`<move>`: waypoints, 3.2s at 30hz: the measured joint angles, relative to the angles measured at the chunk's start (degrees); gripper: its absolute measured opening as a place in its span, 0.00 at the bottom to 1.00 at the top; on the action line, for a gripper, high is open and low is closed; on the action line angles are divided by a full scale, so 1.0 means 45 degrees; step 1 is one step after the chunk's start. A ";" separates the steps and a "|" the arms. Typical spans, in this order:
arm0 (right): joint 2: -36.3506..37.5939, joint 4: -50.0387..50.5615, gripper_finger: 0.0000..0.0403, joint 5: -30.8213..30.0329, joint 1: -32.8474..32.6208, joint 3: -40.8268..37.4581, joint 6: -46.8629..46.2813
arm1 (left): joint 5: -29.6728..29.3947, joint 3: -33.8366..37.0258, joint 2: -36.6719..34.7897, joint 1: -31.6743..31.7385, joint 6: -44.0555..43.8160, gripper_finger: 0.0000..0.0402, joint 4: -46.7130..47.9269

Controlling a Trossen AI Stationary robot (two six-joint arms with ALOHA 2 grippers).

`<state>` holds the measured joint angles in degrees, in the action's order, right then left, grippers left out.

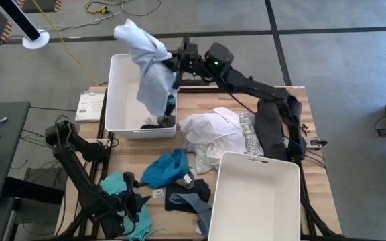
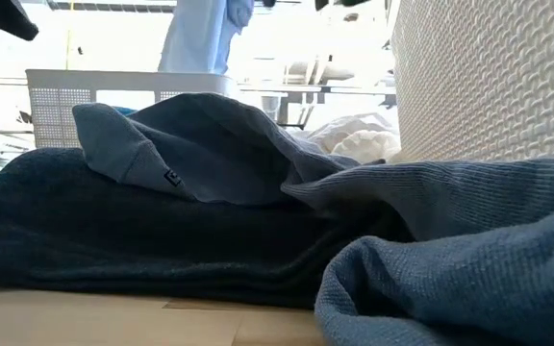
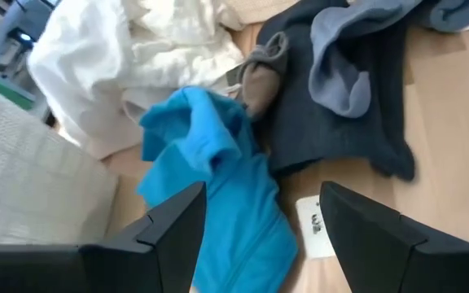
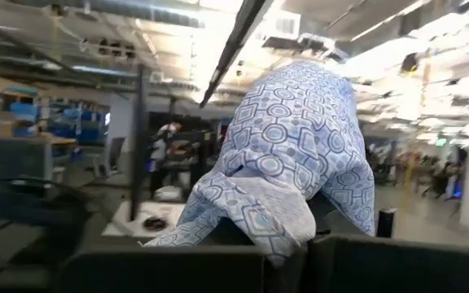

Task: Sort clothes
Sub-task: Put the patterned white shirt into the top white laundry bin, then put the blue shorts into the top white laundry bin

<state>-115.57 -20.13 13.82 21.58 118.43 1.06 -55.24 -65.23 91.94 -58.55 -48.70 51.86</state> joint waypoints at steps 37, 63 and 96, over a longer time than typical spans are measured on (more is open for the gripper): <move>-0.5848 0.1845 0.14 -0.0151 0.1822 0.2963 -0.3303 | 0.0077 0.0393 0.0000 0.0527 -0.0843 0.59 -0.0754; -0.4552 0.3766 0.61 -0.1200 0.1045 0.2973 -0.4131 | 0.0422 0.0388 0.0000 0.0527 -0.1240 0.59 -0.0847; 0.1865 1.7615 0.60 -0.1215 -0.3859 0.2958 0.1049 | 0.1646 0.0379 0.0000 0.0531 -0.0944 0.59 -0.0862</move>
<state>-107.18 59.14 8.36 4.21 131.74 5.78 -47.83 -63.53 91.94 -56.16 -52.95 47.98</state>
